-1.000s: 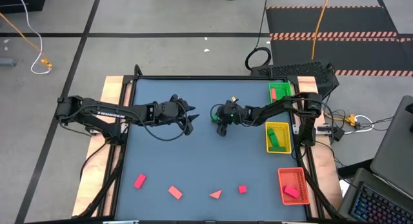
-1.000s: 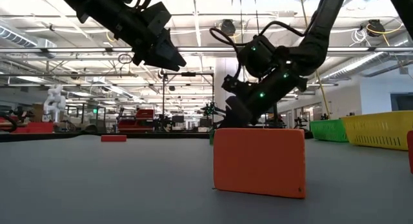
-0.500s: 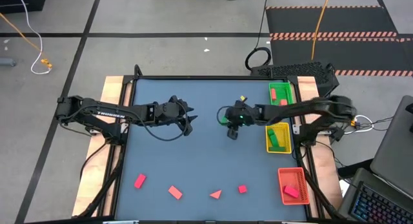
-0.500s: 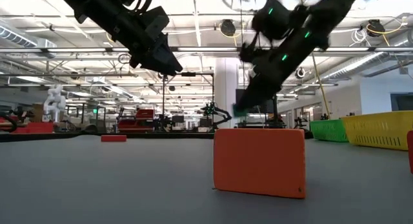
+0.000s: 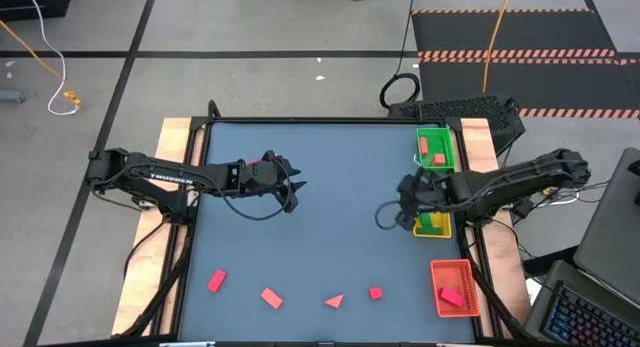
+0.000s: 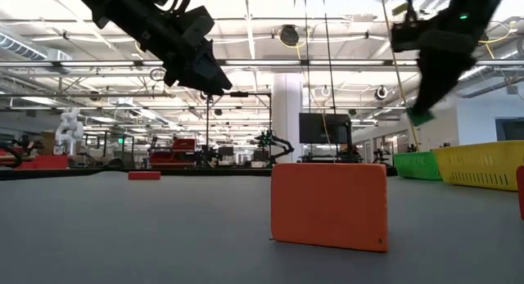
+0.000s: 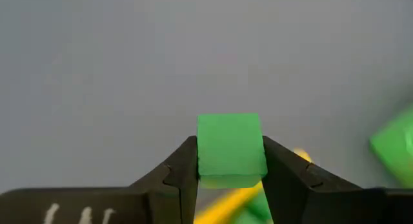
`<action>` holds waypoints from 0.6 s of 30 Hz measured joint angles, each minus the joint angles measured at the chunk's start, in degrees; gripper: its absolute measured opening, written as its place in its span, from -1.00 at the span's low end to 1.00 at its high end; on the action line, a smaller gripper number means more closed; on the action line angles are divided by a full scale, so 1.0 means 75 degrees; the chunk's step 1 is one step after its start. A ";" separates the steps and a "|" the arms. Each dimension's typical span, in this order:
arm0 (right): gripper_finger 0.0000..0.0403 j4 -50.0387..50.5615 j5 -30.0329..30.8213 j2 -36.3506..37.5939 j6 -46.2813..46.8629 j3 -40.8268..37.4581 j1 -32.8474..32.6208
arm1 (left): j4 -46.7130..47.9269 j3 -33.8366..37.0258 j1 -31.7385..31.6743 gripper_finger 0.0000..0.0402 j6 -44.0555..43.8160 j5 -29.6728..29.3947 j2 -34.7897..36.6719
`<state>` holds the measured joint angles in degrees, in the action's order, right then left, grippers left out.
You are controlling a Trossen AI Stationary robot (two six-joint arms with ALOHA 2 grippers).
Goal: Sort & place blocks by color
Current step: Put the green block into the yellow basket
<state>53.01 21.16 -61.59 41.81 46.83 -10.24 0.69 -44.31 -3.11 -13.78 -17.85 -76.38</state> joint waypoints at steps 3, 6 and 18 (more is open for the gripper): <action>-0.39 0.0752 -0.0008 0.0153 0.0919 0.0000 -0.0419 | -0.0044 0.0000 0.0000 -0.08 -0.0003 0.0000 0.0000; -0.39 0.1215 -0.0027 0.0236 0.1652 0.0000 -0.0802 | -0.0044 0.0000 0.0000 -0.08 0.0000 0.0000 0.0000; -0.39 0.3061 -0.0244 0.0242 0.4258 0.0000 -0.1977 | -0.0041 0.0000 0.0000 -0.08 0.0015 0.0000 0.0000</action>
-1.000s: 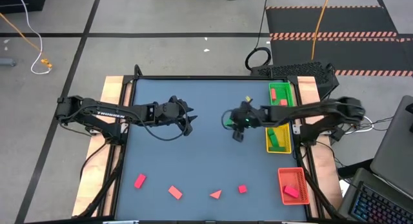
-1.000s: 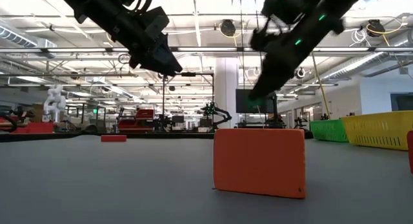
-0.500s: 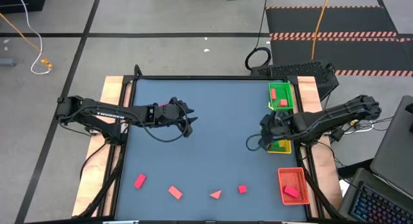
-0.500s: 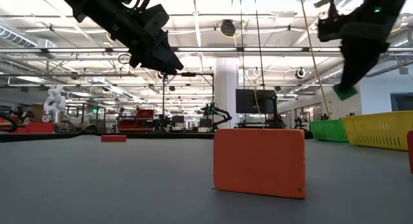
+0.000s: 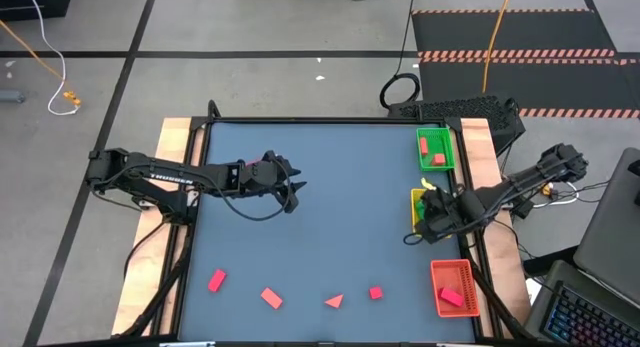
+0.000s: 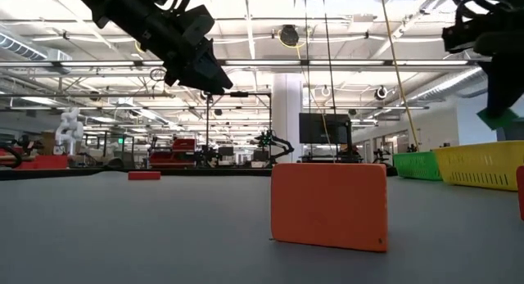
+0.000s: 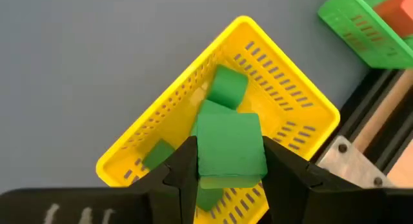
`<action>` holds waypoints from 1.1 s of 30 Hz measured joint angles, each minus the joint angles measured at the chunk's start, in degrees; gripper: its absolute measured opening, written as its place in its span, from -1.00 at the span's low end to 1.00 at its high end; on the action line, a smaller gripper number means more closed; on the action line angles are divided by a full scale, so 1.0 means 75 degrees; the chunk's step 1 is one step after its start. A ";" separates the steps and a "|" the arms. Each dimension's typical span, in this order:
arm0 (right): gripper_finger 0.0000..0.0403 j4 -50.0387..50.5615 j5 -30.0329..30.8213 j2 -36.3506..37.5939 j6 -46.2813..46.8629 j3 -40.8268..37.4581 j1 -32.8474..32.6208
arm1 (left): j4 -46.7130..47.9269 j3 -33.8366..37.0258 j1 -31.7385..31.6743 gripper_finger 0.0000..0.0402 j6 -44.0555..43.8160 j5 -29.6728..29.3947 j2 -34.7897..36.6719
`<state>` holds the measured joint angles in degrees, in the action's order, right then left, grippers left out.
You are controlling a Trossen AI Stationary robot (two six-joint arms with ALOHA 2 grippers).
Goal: Sort & place blocks by color
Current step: Put the green block into the yellow basket, then put the top left red block into the orange basket
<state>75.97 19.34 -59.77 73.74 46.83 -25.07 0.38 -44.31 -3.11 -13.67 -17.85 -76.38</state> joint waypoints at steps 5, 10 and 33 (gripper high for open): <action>-0.39 0.0058 0.0007 0.0000 0.0394 -0.0084 -0.0139 | -0.0007 0.0000 0.0000 -0.08 -0.0033 0.0000 0.0000; 0.19 -0.0100 -0.0117 0.0001 0.0690 -0.0417 -0.0139 | -0.0009 0.0000 0.0029 -0.08 -0.0061 0.0000 0.0000; 0.71 -0.4957 0.1444 0.0041 -0.2795 -0.0640 -0.0124 | 0.3370 -0.0263 -0.0866 -0.08 -0.1892 -0.0085 0.0000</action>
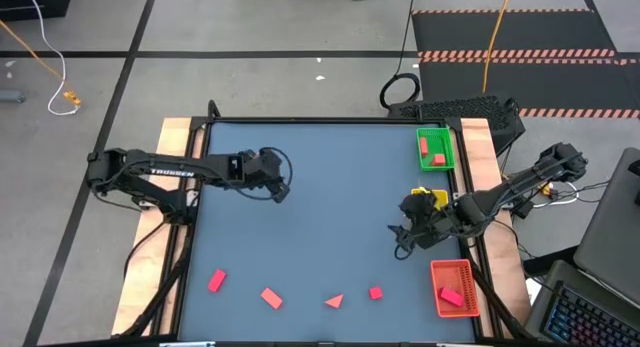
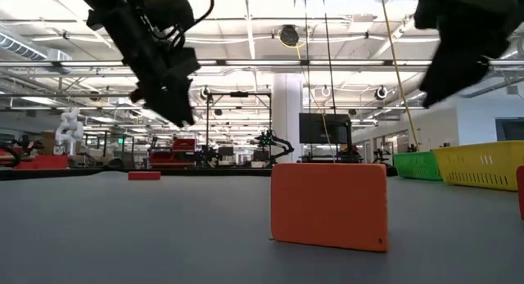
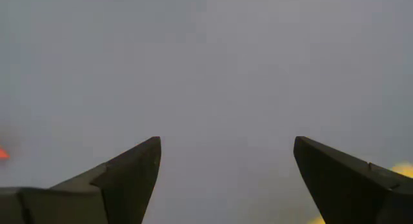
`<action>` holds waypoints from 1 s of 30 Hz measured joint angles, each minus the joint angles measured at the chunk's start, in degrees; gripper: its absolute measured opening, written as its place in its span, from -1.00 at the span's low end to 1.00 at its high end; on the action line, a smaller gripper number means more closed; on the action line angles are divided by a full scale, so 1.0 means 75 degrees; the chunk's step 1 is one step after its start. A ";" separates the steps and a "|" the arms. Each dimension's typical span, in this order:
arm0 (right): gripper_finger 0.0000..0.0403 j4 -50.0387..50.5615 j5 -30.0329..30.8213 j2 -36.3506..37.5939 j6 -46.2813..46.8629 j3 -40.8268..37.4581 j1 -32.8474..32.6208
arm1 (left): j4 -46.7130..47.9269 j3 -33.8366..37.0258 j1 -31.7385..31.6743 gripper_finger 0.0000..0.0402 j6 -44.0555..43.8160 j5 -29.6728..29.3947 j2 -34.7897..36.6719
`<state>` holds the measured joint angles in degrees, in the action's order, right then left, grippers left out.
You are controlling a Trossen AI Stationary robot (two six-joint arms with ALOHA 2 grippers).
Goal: Sort & place blocks by color
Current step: Put the top left red block into the orange basket
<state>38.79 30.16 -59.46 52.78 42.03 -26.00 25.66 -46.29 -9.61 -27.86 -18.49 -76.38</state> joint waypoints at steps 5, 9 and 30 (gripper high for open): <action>0.71 -0.1953 0.0177 0.0000 -0.1368 -0.0407 0.0139 | 0.1612 -0.0321 -0.0426 -0.08 0.0015 -0.0251 0.0000; 0.71 -0.2919 0.0170 -0.0003 -0.2082 -0.0785 0.0175 | 0.2238 -0.0370 -0.0980 -0.08 0.0587 0.0128 0.0000; 0.71 -0.3716 0.0166 -0.0003 -0.2929 -0.1281 0.0282 | 0.2065 -0.0366 -0.3466 0.57 0.3145 0.1671 -0.1528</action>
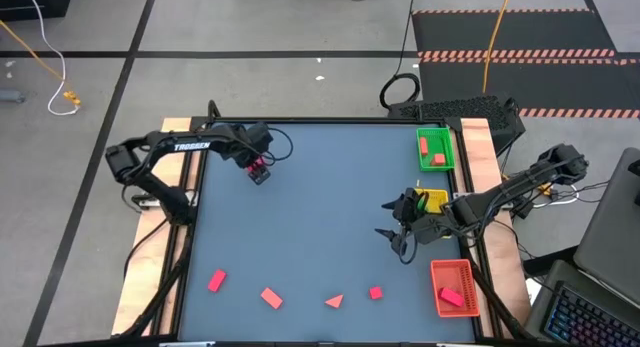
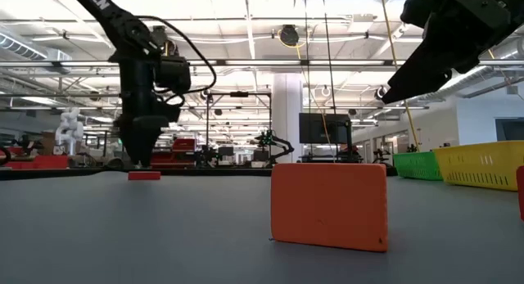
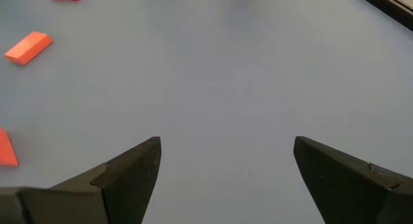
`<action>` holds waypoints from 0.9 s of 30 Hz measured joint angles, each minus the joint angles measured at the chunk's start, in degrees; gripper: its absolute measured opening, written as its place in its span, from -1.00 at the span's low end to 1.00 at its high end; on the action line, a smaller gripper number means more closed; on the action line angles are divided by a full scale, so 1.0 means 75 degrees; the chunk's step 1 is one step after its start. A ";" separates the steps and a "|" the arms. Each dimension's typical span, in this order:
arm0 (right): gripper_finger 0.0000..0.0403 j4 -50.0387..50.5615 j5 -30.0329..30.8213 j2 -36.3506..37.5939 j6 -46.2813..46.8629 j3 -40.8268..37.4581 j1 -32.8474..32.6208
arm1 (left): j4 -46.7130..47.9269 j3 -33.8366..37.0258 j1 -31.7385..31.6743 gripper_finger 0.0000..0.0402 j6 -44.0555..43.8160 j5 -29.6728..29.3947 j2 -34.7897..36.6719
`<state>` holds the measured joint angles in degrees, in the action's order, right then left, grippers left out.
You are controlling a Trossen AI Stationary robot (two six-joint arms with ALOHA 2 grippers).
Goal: Sort & place blocks by color
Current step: Put the top left red block into the orange basket
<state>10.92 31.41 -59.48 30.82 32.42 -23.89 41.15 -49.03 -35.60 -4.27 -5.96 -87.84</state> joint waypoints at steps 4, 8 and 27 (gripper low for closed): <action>0.71 0.0000 -0.0009 0.0000 -0.0007 0.0000 0.0111 | -0.0224 -0.0002 -0.0180 0.61 0.0429 0.0265 -0.0342; 0.71 0.0000 -0.0010 0.0000 -0.0007 0.0000 0.0147 | -0.0157 -0.0020 -0.0344 0.54 0.0531 0.0500 -0.0796; 0.71 0.0006 0.0007 0.0000 -0.0010 0.0000 0.0161 | -0.0013 -0.0830 -0.0214 -0.38 0.0410 0.1204 -0.0791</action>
<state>10.96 31.46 -59.48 30.74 32.42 -22.68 41.05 -55.26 -37.20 -1.20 3.08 -93.77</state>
